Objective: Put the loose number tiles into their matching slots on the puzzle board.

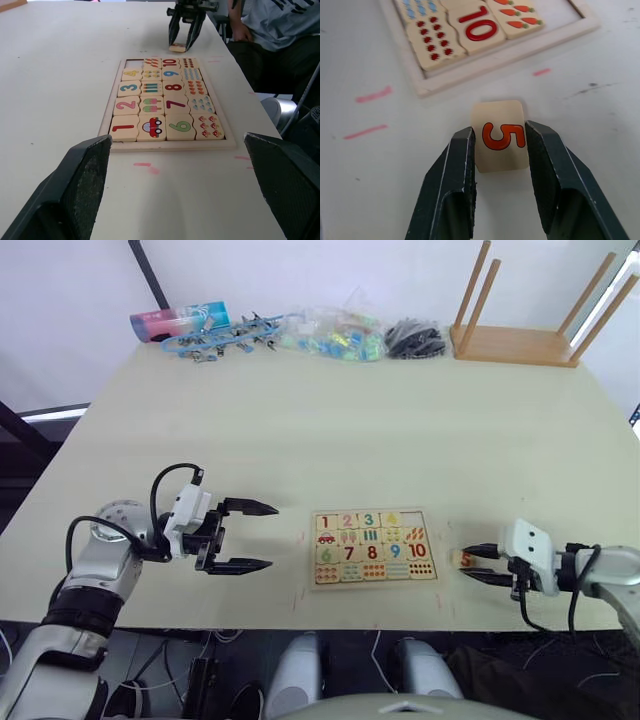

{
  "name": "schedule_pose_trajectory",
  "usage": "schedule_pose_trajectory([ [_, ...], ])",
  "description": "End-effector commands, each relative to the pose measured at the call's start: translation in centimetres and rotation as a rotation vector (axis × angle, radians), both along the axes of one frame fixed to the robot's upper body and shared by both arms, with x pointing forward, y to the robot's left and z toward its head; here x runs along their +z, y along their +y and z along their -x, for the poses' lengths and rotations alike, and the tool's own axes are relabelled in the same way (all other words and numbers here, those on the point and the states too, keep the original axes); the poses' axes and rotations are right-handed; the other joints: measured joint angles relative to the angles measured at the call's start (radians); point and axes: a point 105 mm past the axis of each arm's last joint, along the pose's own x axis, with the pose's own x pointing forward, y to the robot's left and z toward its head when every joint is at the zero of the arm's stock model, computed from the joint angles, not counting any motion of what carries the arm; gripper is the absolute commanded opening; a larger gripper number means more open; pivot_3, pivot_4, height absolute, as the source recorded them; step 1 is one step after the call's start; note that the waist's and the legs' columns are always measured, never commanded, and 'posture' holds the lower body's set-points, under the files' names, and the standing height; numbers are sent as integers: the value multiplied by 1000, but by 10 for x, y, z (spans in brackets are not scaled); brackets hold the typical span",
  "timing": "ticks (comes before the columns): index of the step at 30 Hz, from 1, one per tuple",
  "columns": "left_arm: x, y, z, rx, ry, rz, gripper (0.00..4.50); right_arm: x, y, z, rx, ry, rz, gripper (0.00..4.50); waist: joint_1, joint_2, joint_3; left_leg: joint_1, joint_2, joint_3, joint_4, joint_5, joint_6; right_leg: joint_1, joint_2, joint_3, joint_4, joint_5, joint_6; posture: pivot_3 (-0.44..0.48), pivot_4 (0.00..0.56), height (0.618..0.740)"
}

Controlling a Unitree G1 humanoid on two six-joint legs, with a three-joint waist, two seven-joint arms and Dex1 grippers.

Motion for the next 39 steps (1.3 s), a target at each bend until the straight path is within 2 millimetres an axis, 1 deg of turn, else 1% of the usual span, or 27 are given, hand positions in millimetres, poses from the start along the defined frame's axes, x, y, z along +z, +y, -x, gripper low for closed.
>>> schedule_pose_trajectory([
  [1,7,-1,3,-33,-36,18,4500,18,8,-6,38,-39,34,904,0,0,0,0,0,0,0,0,0,0,0,0,0,0,0,0,150,737],
  [5,8,-1,4,-27,-45,29,4500,34,18,-22,38,-97,103,904,-2,1,0,0,0,0,0,0,0,0,0,0,0,0,0,0,150,737],
  [8,8,-2,5,-23,-50,40,4500,44,29,-27,87,-113,157,904,-1,1,1,-1,0,0,0,0,0,-2,0,0,0,0,0,0,150,737],
  [12,8,-3,6,-21,-53,51,4500,51,41,-33,131,-97,226,904,0,1,1,-3,0,0,0,0,0,-4,0,0,0,0,0,0,150,737],
  [21,8,-5,9,-15,-60,66,4500,58,60,-45,160,-67,346,904,-2,1,1,-5,0,0,0,0,0,-6,-1,0,0,0,0,0,150,737],
  [25,7,-7,12,-13,-58,75,4500,64,70,-54,156,-57,392,904,-5,1,1,-6,1,1,0,0,0,-9,-1,0,1,0,0,0,150,737],
  [28,6,-7,12,-7,-58,77,4500,66,74,-57,150,-51,413,904,-1,1,1,-15,0,0,3,0,0,-18,-1,-1,5,0,0,0,150,737],
  [30,6,-7,12,-2,-59,79,4500,67,77,-58,149,-50,424,904,0,1,1,-17,-1,0,4,0,0,-20,-1,0,7,0,0,0,150,737],
  [35,5,-8,14,7,-59,87,4500,67,86,-64,144,-55,461,904,-4,1,1,-17,0,2,4,0,0,-21,-2,-1,9,0,0,0,150,737],
  [39,5,-9,16,10,-60,90,4500,64,94,-67,153,-51,480,904,-4,1,1,-17,0,2,4,0,0,-21,-2,-2,9,0,0,0,150,737],
])
